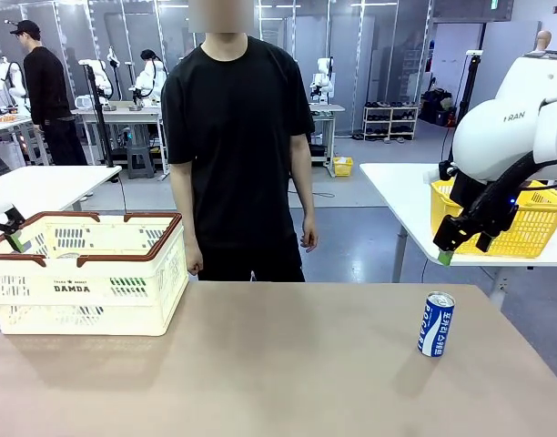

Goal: Place the drinks into the Shopping basket.
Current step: Pick up one drink and place it into the Shopping basket.

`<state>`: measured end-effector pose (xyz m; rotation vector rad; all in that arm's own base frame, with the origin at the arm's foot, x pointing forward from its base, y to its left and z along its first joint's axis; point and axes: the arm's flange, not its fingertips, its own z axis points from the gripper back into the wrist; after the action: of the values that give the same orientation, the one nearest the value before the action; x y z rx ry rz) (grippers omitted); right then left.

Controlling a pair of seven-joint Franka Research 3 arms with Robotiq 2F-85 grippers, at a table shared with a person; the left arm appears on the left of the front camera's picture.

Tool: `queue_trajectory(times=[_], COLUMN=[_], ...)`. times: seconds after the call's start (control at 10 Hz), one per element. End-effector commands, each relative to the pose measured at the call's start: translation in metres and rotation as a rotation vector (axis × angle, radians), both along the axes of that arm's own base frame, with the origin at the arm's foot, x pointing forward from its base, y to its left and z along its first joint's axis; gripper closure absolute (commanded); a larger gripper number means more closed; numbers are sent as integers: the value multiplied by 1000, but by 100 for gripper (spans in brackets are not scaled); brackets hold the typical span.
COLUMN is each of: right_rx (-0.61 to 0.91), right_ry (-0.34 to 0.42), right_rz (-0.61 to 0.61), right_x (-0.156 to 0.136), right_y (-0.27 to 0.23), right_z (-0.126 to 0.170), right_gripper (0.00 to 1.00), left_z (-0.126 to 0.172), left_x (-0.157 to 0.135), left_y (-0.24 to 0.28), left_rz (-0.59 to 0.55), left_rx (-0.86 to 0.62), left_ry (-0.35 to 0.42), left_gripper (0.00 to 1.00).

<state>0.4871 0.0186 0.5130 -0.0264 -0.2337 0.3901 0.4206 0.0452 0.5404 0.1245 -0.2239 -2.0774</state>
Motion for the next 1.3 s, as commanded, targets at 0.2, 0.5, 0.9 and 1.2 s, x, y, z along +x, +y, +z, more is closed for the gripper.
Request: queue_trajectory(times=[0.2, 0.5, 0.9, 1.2], right_rx=[46, 64, 41, 58], right_ry=[70, 83, 111, 160], right_rz=[-38, -1, 15, 15], right_x=[13, 19, 34, 42], right_y=[5, 11, 12, 10], right_z=[-30, -52, -81, -102], right_gripper=[0, 0, 0, 0], left_z=[1, 1, 1, 1], left_x=[-4, -4, -4, -4], left_y=[1, 1, 1, 1], left_rz=[10, 10, 10, 10], left_rx=[-10, -10, -10, -10], left_ry=[-3, -3, -3, -3], left_gripper=[0, 0, 0, 0])
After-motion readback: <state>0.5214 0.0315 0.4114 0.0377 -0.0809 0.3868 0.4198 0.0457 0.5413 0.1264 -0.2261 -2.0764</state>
